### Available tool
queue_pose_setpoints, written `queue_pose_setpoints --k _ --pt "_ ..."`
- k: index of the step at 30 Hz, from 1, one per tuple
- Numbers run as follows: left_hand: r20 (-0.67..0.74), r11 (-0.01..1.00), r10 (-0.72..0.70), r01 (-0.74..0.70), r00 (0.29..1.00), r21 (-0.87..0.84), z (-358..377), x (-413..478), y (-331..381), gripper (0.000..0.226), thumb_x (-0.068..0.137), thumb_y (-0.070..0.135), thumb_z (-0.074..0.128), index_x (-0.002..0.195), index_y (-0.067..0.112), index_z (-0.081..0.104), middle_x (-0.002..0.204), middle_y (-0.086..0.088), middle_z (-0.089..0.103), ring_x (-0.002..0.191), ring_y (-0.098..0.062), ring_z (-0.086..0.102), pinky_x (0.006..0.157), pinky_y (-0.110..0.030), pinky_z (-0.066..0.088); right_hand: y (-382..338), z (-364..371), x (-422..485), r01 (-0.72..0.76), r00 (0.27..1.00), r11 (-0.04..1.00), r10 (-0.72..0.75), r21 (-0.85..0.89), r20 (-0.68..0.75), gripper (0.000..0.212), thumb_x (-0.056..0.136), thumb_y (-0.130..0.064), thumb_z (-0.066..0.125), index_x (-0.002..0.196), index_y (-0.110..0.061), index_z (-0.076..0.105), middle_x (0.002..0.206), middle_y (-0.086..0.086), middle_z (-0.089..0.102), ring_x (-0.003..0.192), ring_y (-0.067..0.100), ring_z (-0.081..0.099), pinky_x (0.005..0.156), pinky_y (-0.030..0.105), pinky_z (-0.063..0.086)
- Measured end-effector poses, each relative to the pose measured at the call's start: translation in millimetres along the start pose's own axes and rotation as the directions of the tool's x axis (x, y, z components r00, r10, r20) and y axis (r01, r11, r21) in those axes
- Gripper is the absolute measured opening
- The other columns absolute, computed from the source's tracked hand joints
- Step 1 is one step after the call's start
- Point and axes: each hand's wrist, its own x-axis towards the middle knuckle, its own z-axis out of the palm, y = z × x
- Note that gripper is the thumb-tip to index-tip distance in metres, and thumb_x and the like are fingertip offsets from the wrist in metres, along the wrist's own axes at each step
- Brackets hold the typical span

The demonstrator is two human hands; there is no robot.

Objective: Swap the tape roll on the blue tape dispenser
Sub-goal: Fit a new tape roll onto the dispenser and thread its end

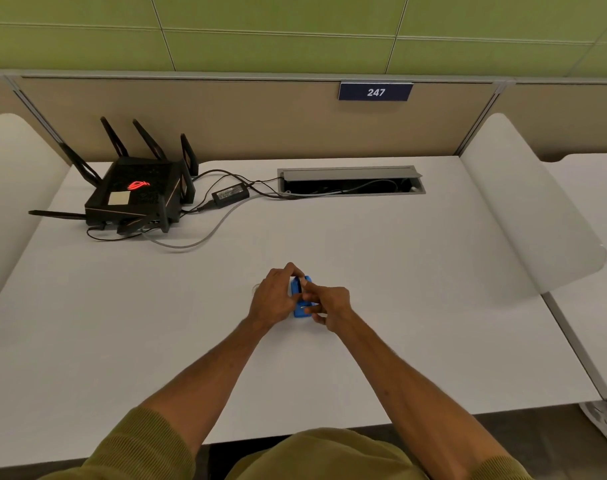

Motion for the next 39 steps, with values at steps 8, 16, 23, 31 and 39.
queue_pose_setpoints --k 8,16,23,31,39 --pt "0.020 0.999 -0.001 0.002 1.000 -0.038 1.4 -4.8 -1.1 0.048 0.094 0.043 0.072 0.136 0.026 0.054 0.134 0.006 0.066 0.127 -0.017 0.060 0.105 -0.037 0.052 0.6 2.3 -1.7 -0.062 0.998 0.995 0.062 0.072 -0.007 0.027 0.097 -0.013 0.073 0.117 0.003 0.077 0.103 0.019 0.082 0.061 0.019 0.068 0.056 0.028 0.052" --pt "0.172 0.999 0.002 0.006 0.985 -0.048 8.0 -24.4 -18.6 0.092 0.092 0.020 0.076 0.165 0.015 0.021 0.170 -0.002 0.029 0.158 -0.021 0.031 0.132 -0.037 0.028 7.1 6.7 -2.9 -0.079 0.997 0.992 0.081 0.097 -0.014 0.030 0.096 -0.015 0.072 0.122 0.000 0.075 0.096 0.009 0.075 0.057 0.018 0.063 0.057 0.028 0.048" --pt "0.104 0.995 0.005 -0.015 0.995 0.098 13.6 -26.1 -14.5 0.086 0.097 0.043 0.069 0.165 0.019 0.022 0.170 0.001 0.033 0.162 -0.021 0.025 0.132 -0.034 0.024 11.5 8.5 -4.7 -0.051 0.998 0.995 0.053 0.089 -0.026 0.028 0.095 -0.012 0.072 0.119 0.001 0.077 0.097 0.012 0.074 0.062 0.019 0.062 0.058 0.030 0.046" --pt "0.118 0.981 -0.081 0.058 0.990 0.185 12.9 -23.6 -13.3 0.090 0.094 0.054 0.069 0.165 0.028 0.022 0.170 0.005 0.033 0.163 -0.022 0.020 0.131 -0.043 0.027 25.2 1.2 -8.5 -0.033 0.999 0.997 0.035 0.063 -0.028 0.028 0.091 -0.013 0.074 0.115 -0.001 0.079 0.114 0.019 0.080 0.060 0.021 0.064 0.062 0.031 0.047" --pt "0.119 0.970 -0.124 0.095 0.985 0.223 15.2 -27.8 -9.9 0.089 0.096 0.057 0.063 0.167 0.032 0.016 0.172 0.003 0.029 0.164 -0.022 0.017 0.132 -0.044 0.022 42.1 -5.5 -16.5 -0.029 0.999 0.996 0.031 0.087 -0.017 0.029 0.092 -0.011 0.070 0.118 -0.001 0.078 0.087 0.009 0.075 0.059 0.022 0.065 0.056 0.028 0.046"
